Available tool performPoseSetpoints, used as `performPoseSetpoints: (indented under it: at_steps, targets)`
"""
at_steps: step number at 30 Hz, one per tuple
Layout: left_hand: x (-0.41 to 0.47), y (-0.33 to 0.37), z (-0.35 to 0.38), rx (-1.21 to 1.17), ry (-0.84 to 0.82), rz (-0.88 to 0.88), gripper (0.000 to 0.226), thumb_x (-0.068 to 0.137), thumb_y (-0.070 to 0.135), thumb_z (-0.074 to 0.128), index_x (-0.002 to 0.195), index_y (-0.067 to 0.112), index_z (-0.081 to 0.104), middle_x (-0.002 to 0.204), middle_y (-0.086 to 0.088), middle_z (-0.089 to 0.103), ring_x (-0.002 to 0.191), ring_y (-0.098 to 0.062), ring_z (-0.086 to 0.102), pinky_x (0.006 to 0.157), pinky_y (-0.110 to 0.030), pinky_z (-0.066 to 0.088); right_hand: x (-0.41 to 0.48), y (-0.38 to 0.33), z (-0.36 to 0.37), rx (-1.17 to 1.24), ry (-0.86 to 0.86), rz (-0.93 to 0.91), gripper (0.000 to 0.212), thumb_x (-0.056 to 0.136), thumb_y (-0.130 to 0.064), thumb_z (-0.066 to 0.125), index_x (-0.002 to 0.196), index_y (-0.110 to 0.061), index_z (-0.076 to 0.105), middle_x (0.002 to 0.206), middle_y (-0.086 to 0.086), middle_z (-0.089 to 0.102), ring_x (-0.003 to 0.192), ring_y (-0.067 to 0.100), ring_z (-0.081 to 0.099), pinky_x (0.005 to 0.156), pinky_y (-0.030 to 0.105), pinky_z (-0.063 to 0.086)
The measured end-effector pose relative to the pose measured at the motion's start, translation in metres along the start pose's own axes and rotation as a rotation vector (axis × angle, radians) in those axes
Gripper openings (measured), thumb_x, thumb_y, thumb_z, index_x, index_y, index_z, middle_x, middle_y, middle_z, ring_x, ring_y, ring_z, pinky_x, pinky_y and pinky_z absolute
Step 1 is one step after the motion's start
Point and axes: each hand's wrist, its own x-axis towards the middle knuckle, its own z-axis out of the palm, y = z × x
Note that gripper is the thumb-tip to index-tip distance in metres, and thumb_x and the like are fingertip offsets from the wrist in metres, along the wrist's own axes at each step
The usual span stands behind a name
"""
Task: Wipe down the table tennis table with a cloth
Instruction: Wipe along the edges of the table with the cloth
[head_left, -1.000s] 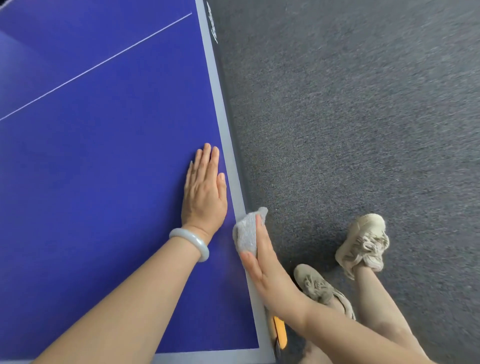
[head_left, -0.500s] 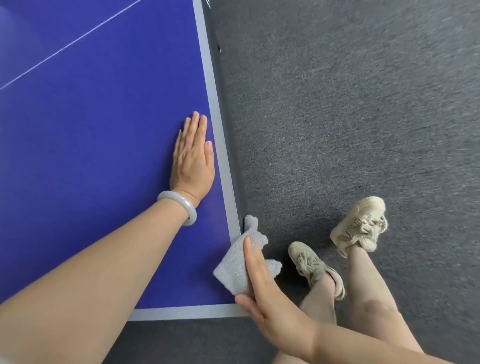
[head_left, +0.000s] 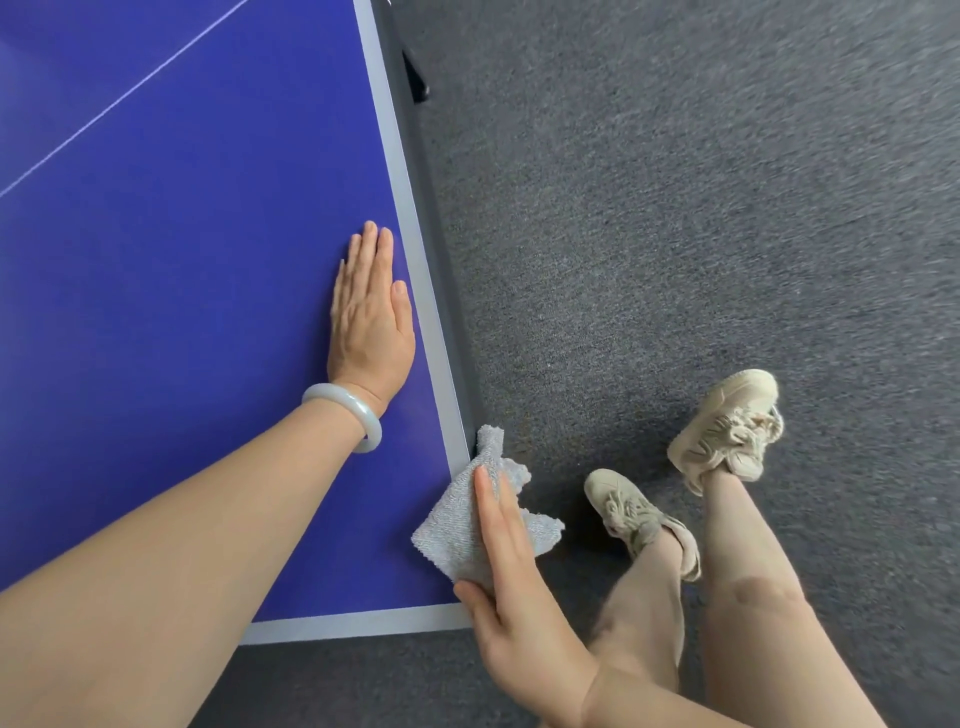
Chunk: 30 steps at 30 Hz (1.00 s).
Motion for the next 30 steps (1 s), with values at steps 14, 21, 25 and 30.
performPoseSetpoints:
  at_steps: [14,21,25,30]
  targets:
    - [0.001,-0.002,-0.001,-0.045,-0.007,0.009,0.056,0.101,0.023,0.023,0.154,0.007,0.021,0.163,-0.005,0.015,0.151,-0.016,0.008,0.123,-0.039,0.01,0.066,-0.008,-0.012,0.042,0.185,-0.052,0.08,0.099,-0.012,0.049,0.158,-0.033,-0.001,0.165,-0.019,-0.008,0.152,0.006,-0.007,0.124,0.052,0.008]
    - [0.004,-0.006,0.001,-0.1,0.0,-0.001,0.053,0.102,0.022,0.025,0.154,0.01,0.024,0.163,0.001,0.016,0.151,-0.01,0.007,0.124,-0.033,0.008,0.129,-0.018,-0.038,0.132,0.132,-0.028,0.066,0.103,-0.025,0.042,0.152,-0.035,-0.001,0.16,-0.03,-0.01,0.148,-0.007,-0.01,0.126,0.038,0.0]
    - [0.007,-0.007,-0.005,-0.172,0.024,-0.02,0.05,0.101,0.02,0.029,0.151,0.016,0.035,0.159,0.008,0.025,0.148,-0.004,0.016,0.119,-0.018,0.009,0.218,-0.045,-0.069,0.118,0.164,-0.002,0.063,0.107,-0.022,0.04,0.157,-0.026,0.001,0.165,-0.011,-0.002,0.151,0.001,-0.007,0.125,0.038,0.002]
    - [0.063,-0.02,-0.026,-0.157,0.115,0.01,0.039,0.098,0.009,0.034,0.126,0.005,0.06,0.132,-0.008,0.055,0.123,-0.023,0.049,0.109,-0.014,0.022,0.236,-0.046,-0.071,0.003,0.174,0.039,0.063,0.106,-0.03,0.04,0.157,-0.028,0.003,0.164,-0.006,0.01,0.15,0.011,0.01,0.122,0.031,0.01]
